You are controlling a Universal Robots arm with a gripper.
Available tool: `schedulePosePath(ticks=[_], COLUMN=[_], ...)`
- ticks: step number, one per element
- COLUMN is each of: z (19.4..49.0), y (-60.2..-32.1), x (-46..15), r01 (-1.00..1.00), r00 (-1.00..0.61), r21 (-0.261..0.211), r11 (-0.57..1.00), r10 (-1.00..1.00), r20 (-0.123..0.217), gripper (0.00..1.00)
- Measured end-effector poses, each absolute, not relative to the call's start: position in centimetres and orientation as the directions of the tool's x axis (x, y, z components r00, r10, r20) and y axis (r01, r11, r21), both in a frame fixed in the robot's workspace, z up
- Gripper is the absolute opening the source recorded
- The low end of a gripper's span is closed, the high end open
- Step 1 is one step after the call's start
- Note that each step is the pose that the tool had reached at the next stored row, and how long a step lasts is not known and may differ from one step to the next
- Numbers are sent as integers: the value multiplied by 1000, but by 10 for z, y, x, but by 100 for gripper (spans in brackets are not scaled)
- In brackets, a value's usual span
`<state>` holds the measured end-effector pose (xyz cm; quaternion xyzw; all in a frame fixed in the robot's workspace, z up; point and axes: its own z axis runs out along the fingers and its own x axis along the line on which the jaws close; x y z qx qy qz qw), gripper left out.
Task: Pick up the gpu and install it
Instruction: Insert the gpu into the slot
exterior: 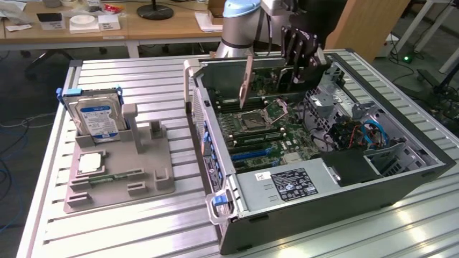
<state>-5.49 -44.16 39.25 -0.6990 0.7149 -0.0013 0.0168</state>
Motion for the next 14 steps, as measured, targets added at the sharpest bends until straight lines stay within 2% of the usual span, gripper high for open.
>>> schedulePosePath(ticks=[14], z=[379], y=[-442], x=[-56], r01=[-1000], r00=[-22], r21=[-15], r11=[22], r10=[-1000], r20=[-21], gripper=[29])
